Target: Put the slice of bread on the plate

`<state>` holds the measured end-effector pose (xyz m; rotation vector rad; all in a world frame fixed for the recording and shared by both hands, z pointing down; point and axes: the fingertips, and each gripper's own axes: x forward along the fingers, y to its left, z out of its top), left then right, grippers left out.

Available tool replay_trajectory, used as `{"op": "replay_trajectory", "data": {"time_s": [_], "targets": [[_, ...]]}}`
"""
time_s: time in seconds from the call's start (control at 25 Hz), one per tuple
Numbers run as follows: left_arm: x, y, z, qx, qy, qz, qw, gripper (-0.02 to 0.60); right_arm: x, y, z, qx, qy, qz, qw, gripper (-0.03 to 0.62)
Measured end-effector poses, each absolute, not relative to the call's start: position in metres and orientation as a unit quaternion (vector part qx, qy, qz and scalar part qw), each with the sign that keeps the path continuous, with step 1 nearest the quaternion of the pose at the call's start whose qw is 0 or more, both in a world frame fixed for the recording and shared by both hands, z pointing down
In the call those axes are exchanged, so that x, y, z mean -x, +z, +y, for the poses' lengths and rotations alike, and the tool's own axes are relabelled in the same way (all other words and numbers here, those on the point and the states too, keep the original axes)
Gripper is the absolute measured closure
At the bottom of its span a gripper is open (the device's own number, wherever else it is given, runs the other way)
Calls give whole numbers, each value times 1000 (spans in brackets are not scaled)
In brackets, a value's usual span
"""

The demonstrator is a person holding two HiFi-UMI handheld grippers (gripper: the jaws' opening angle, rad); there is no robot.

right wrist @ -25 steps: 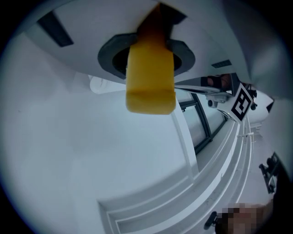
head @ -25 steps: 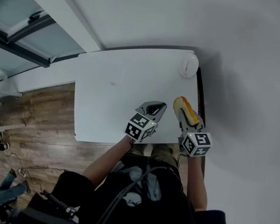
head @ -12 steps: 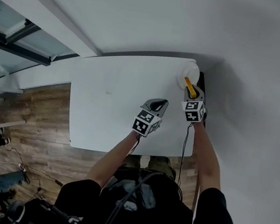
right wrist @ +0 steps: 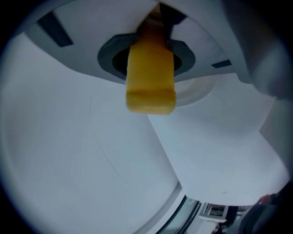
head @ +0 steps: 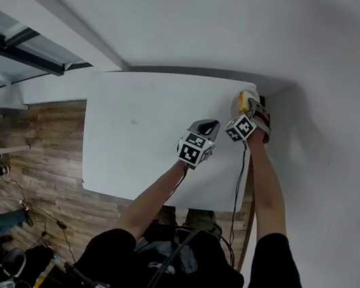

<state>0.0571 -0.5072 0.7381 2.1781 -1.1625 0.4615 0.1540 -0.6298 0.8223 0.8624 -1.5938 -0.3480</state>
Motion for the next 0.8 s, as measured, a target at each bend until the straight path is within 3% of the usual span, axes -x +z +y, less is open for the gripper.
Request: {"op": "replay_trajectory", "data": {"time_s": [0.16, 0.36, 0.48, 0.64, 0.8], "targets": [[-62, 742, -508, -822, 176, -441, 316, 575, -143, 833, -629, -315, -146, -710, 613, 495], [-60, 749, -501, -814, 170, -439, 340, 575, -124, 838, -608, -237, -64, -752, 612, 333], [-62, 746, -497, -819, 165, -426, 346, 575, -120, 843, -604, -209, -9, -775, 596, 295], [-62, 738, -490, -830, 162, -403, 350, 575, -110, 846, -594, -170, 136, -809, 547, 140], [-55, 733, -485, -831, 166, -403, 345, 575, -107, 824, -588, -176, 160, -826, 511, 126]]}}
